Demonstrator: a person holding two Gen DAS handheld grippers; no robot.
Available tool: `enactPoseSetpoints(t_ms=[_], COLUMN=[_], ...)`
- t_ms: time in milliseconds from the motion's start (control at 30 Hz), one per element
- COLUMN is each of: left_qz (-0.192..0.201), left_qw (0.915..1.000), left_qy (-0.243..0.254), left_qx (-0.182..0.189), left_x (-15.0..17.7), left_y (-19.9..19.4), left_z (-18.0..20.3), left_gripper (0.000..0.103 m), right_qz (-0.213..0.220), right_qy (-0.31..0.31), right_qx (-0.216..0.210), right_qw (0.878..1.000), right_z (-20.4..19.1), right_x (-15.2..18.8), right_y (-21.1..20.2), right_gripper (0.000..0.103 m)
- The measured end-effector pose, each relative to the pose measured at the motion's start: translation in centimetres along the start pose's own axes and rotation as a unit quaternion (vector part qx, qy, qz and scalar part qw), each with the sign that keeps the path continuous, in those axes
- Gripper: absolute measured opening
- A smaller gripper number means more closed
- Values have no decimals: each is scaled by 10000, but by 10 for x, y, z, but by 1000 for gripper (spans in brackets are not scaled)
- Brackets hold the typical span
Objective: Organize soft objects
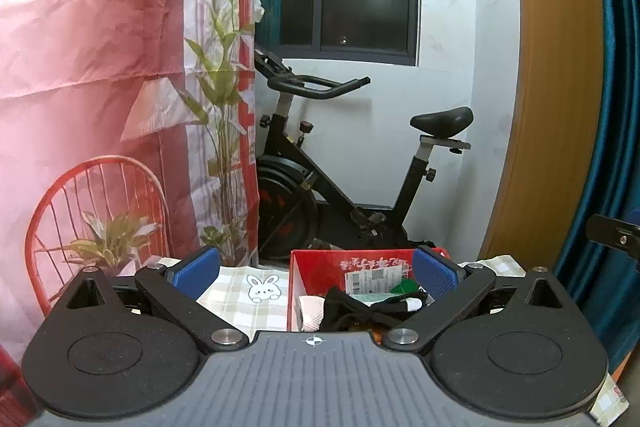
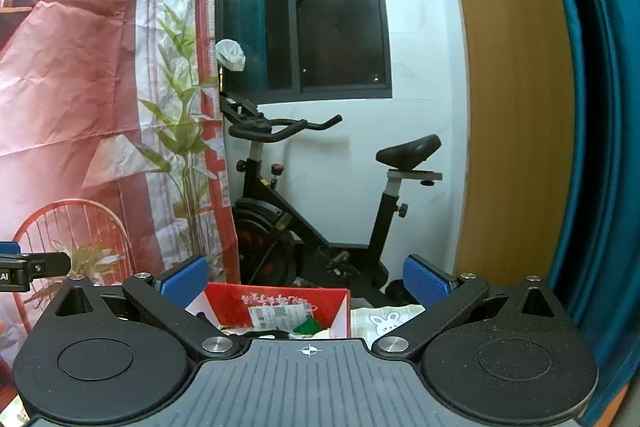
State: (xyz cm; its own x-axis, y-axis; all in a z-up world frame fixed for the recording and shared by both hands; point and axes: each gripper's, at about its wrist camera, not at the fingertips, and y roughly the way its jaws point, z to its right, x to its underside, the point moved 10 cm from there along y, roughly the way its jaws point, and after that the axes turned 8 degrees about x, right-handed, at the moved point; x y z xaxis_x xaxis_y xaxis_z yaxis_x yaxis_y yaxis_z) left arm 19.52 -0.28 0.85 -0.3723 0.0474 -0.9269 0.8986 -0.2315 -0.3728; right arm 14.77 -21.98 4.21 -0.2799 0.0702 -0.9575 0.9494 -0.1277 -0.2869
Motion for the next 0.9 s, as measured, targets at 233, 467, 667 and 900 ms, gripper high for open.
enactPoseSetpoints(t_ms=[233,467,667,900], left_qz=[-31,-11,2,13], left_qw=[9999,9999,9999,9999], left_qy=[-54,11,8,-3], left_qx=[93,137,123,114], left_x=[2,2,1,1], left_y=[0,-1,-1,-1], left_z=[0,4,3,2], left_gripper=[103,103,103,103], right_qz=[-10,-19,-17,-19], right_qy=[-5,8,22,25], right_qx=[16,41,50,59], right_qw=[10000,10000,10000,10000], right_z=[0,1,4,7], right_x=[1,2,2,2], right_y=[1,2,2,3], right_gripper=[103,103,103,103])
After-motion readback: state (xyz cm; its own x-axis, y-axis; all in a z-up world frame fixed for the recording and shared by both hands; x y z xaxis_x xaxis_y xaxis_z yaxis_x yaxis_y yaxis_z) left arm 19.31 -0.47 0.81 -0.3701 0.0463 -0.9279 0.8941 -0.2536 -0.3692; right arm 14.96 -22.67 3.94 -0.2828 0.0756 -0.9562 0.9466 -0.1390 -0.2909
